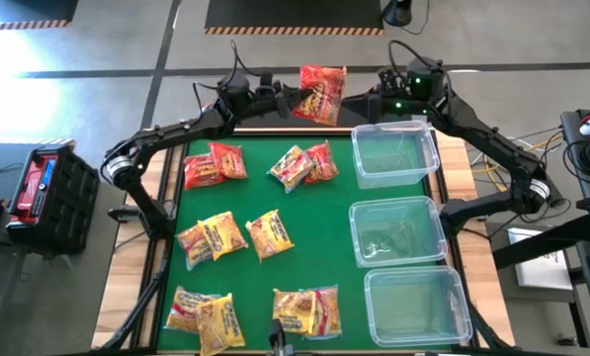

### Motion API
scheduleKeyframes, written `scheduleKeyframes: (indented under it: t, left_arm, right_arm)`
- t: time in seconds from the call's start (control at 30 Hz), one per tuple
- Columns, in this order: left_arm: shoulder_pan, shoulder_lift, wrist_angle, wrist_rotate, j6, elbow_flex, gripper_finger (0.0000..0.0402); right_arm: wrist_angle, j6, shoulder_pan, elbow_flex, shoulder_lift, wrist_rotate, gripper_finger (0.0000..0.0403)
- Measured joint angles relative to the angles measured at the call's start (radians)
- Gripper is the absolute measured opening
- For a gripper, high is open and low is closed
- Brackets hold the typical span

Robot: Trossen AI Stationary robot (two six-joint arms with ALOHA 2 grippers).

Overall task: Sort Maruchan noodles
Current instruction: Put the bottom red noodle pack into the top transparent bin

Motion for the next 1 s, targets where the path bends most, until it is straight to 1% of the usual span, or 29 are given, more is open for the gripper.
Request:
scheduleKeyframes:
  t: [0.23, 0.33, 0.43, 0.57, 0.67, 0.8, 1.0]
  left_arm:
    - [0.000, 0.000, 0.009, 0.047, -0.012, 0.000, 0.0040]
    - [0.000, 0.000, 0.007, 0.050, -0.016, 0.000, 0.0040]
    - [0.000, 0.000, 0.008, 0.050, -0.027, 0.000, 0.0040]
    - [0.000, 0.000, 0.008, 0.050, -0.031, 0.000, 0.0040]
    - [-0.001, 0.000, 0.015, 0.050, -0.035, 0.000, 0.0040]
    - [-0.002, -0.001, 0.020, 0.050, -0.038, 0.004, 0.0040]
    - [-0.011, -0.001, 0.023, 0.051, -0.036, 0.024, 0.0040]
  right_arm:
    - [-0.023, 0.005, 0.000, 0.000, 0.000, -0.007, 0.0192]
    - [-0.024, 0.007, -0.003, 0.000, 0.000, -0.006, 0.0190]
    - [-0.034, 0.007, -0.011, 0.005, 0.000, -0.006, 0.0174]
    - [-0.037, 0.007, -0.012, 0.007, 0.000, -0.007, 0.0140]
    - [-0.038, 0.010, -0.015, 0.009, 0.000, -0.016, 0.0133]
    - [-0.045, 0.010, -0.033, 0.009, 0.000, -0.073, 0.0153]
    - [-0.045, 0.015, -0.034, 0.010, -0.001, -0.085, 0.0208]
